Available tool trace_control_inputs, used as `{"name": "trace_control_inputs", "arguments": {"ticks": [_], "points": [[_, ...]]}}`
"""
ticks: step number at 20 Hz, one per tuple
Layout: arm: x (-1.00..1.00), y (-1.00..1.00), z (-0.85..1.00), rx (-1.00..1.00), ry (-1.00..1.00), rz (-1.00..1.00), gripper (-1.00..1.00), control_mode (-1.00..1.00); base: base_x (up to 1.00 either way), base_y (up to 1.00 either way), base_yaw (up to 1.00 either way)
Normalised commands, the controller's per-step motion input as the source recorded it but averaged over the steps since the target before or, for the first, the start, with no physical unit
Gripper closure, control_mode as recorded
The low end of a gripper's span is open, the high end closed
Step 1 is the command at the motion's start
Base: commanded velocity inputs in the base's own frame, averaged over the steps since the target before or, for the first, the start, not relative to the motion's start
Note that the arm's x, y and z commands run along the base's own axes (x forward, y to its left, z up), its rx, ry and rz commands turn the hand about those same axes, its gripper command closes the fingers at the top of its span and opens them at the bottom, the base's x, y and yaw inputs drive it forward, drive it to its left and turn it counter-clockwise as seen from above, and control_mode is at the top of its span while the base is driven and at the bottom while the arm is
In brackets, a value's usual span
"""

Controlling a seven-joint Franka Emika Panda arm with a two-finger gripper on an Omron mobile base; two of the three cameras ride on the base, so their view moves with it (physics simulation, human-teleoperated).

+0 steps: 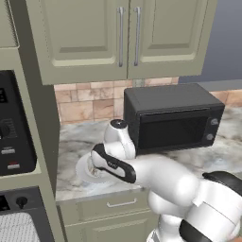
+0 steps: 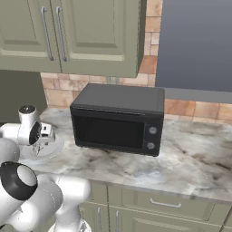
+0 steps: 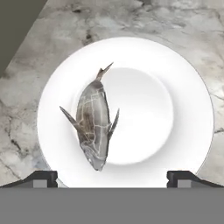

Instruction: Place the fish on the bottom rack of the oven, and slide the tray back inside. Close the oven door.

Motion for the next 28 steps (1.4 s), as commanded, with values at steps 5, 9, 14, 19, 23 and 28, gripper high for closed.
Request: {"name": "trace_control_inputs", "arguments": {"ticks": [5, 9, 14, 19, 23, 28], "points": [[0.46, 0.36, -0.32, 0.00, 0.04, 0.01, -1.00, -1.00, 0.00, 0.00, 0.00], [0.34, 0.38, -0.37, 0.00, 0.05, 0.00, -1.00, -1.00, 0.00, 0.00, 0.00], [0.26, 0.26, -0.40, -0.01, 0.05, 0.00, -1.00, -1.00, 0.00, 0.00, 0.00], [0.16, 0.39, -0.49, -0.03, 0.00, 0.00, 1.00, -1.00, 0.00, 0.00, 0.00], [0.01, 0.00, 0.00, 0.00, 0.00, 0.00, 1.00, -1.00, 0.00, 0.00, 0.00], [-0.25, -0.12, 0.27, 0.00, -0.07, 0.00, 1.00, -1.00, 0.00, 0.00, 0.00]]}}
